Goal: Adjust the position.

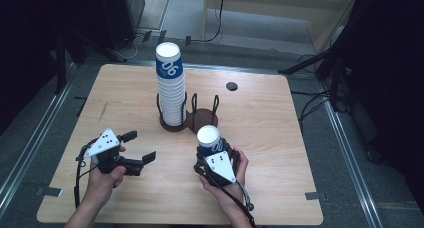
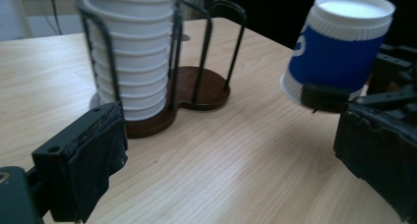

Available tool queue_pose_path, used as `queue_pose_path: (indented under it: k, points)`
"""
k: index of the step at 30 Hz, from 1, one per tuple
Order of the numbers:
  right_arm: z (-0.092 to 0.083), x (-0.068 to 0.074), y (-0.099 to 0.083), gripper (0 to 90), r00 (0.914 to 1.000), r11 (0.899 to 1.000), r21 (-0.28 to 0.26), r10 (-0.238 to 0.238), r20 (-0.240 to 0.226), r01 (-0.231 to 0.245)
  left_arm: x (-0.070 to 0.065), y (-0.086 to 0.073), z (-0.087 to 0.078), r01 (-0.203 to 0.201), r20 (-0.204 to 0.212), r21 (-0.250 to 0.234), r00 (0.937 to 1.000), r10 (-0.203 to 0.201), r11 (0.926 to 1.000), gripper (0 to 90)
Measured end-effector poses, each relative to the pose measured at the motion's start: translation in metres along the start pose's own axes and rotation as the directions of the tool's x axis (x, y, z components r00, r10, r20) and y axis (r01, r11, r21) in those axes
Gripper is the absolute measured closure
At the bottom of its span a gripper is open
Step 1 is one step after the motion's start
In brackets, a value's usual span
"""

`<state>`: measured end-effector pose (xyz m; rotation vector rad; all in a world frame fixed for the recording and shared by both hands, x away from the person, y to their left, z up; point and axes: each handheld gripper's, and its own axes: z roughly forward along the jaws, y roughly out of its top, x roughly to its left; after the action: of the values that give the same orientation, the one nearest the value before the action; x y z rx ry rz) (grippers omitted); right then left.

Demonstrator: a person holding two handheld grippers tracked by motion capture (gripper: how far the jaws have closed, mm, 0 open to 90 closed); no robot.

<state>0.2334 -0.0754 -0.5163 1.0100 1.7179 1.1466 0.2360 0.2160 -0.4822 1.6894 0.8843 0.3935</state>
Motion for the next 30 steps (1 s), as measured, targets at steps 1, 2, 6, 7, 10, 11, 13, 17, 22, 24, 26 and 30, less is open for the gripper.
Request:
queue_pose_path:
  k: [1,2,6,7,10,11,13,17,22,24,26,30]
  points:
    - [0.0,0.002,-0.001,20.9,0.9999,1.0,-0.001,-0.015,-0.001,0.015,-0.003,0.002,0.001,-0.004,0.001,0.004,1.0,0.004,1.0,0.8]
    - [0.0,0.004,-0.001,20.9,0.9997,1.0,-0.001,-0.025,-0.004,0.025,-0.004,0.003,0.002,-0.008,0.004,0.008,1.0,0.008,0.9999,0.8]
    - [-0.001,0.009,-0.001,20.9,0.9993,0.999,-0.007,-0.038,-0.009,0.038,-0.011,0.006,0.004,-0.019,0.03,0.012,0.9994,0.019,0.9997,0.8]
    - [-0.001,0.01,0.0,20.8,0.999,0.999,-0.009,-0.043,-0.007,0.043,-0.012,0.006,0.004,-0.014,0.037,0.01,0.9992,0.013,0.9999,0.8]
    - [-0.002,0.014,-0.002,20.9,0.997,0.997,-0.015,-0.076,-0.013,0.076,-0.013,0.009,0.004,-0.005,0.044,0.014,0.999,0.005,0.9999,0.8]
    - [-0.002,0.016,-0.002,20.9,0.9959,0.996,-0.016,-0.09,-0.012,0.09,-0.014,0.009,0.004,-0.001,0.043,0.015,0.9991,0.001,0.9999,0.8]
    - [-0.002,0.019,-0.003,20.9,0.994,0.994,-0.016,-0.108,-0.012,0.108,-0.014,0.01,0.004,-0.003,0.041,0.029,0.9991,0.002,0.9996,1.0]
    - [-0.003,0.026,-0.003,20.8,0.9901,0.99,-0.021,-0.139,-0.02,0.139,-0.016,0.009,0.008,0.011,0.055,0.067,0.9984,-0.014,0.9977,1.3]
    - [-0.004,0.032,-0.004,20.9,0.9824,0.982,-0.033,-0.186,-0.019,0.185,-0.023,0.009,0.012,0.001,0.085,0.088,0.9963,-0.008,0.9961,1.4]
    - [-0.004,0.035,-0.006,20.8,0.977,0.977,-0.034,-0.212,-0.023,0.211,-0.026,0.01,0.014,0.0,0.087,0.095,0.9962,-0.008,0.9955,4.7]
    - [-0.004,0.038,-0.008,20.9,0.9712,0.971,-0.036,-0.237,-0.021,0.236,-0.028,0.01,0.015,-0.006,0.092,0.115,0.9957,-0.005,0.9933,5.6]
    - [-0.004,0.045,-0.01,20.8,0.9581,0.958,-0.048,-0.285,-0.03,0.283,-0.034,0.01,0.018,-0.013,0.128,0.146,0.9917,-0.006,0.9891,7.3]
